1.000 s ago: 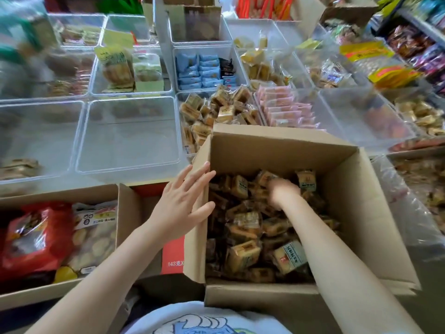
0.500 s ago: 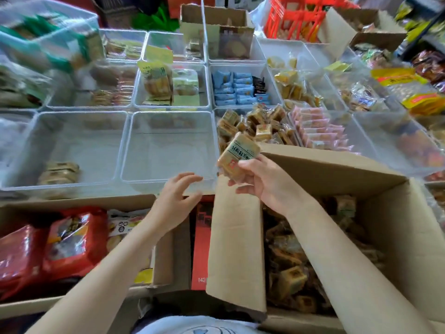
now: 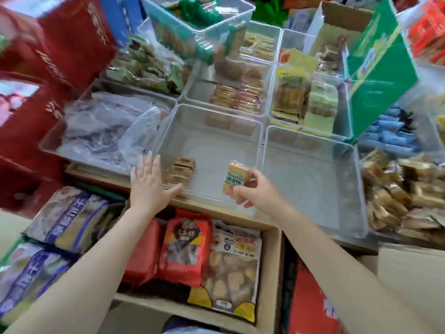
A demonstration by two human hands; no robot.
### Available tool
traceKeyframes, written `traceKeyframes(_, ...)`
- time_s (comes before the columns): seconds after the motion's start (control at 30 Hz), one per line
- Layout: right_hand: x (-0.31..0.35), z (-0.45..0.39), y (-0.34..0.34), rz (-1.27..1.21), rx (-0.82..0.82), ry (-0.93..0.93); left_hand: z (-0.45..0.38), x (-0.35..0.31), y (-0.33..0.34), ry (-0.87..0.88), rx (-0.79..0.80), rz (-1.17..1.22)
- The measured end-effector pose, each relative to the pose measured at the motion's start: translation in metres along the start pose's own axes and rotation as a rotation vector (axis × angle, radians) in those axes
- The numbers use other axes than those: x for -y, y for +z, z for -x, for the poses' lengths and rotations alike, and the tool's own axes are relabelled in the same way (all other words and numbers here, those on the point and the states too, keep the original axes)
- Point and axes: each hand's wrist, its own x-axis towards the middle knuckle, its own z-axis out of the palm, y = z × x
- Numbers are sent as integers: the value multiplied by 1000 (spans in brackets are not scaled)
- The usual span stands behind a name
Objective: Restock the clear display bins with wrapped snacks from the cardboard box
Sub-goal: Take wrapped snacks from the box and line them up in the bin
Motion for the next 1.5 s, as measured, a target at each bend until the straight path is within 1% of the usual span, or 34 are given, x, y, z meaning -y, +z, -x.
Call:
traceKeyframes(0.1,18,-49,34,65,-12,32,-17,27,3,16,98,-32)
traceKeyframes(0.13,22,-64,43,92,-23,43,-19,30,6,26,105,-33)
traceKeyframes(0.27,28,-124,64,246,-95,42,-19,37,17,51,75,-7)
traceKeyframes(0.43,30,-175,77,517,-192,30,-20,40,25,69,39,21)
traceKeyframes(0.53,27,-201,95,602,-165,0,-20,40,28,71,5,19)
traceKeyframes(0.7,25,-226,135,658,-8,2,-20,38,29,64,3,19)
traceKeyframes(0.77,27,-227,143,683,33,-30,-20,38,29,59,10,21)
traceKeyframes(0.87,23,-225,145,779,43,-69,-20,37,30,52,28,14)
traceKeyframes(0.93,18,-222,149,920,-9,-53,-20,37,30,50,35,14)
traceKeyframes(1.0,17,-217,160,975,-69,-7,-20,37,30,50,43,12)
traceKeyframes(1.13,19,-211,168,860,14,14,-21,37,27,49,59,15)
traceKeyframes(1.23,18,-197,145,834,83,16,-20,36,23,47,79,12)
traceKeyframes(1.3,16,-178,125,827,92,9,-21,35,18,42,92,-9)
traceKeyframes(1.4,14,-130,86,741,66,-67,-15,25,7,51,138,-113)
traceKeyframes(1.5,9,-54,38,655,34,-184,7,-11,0,183,111,-83)
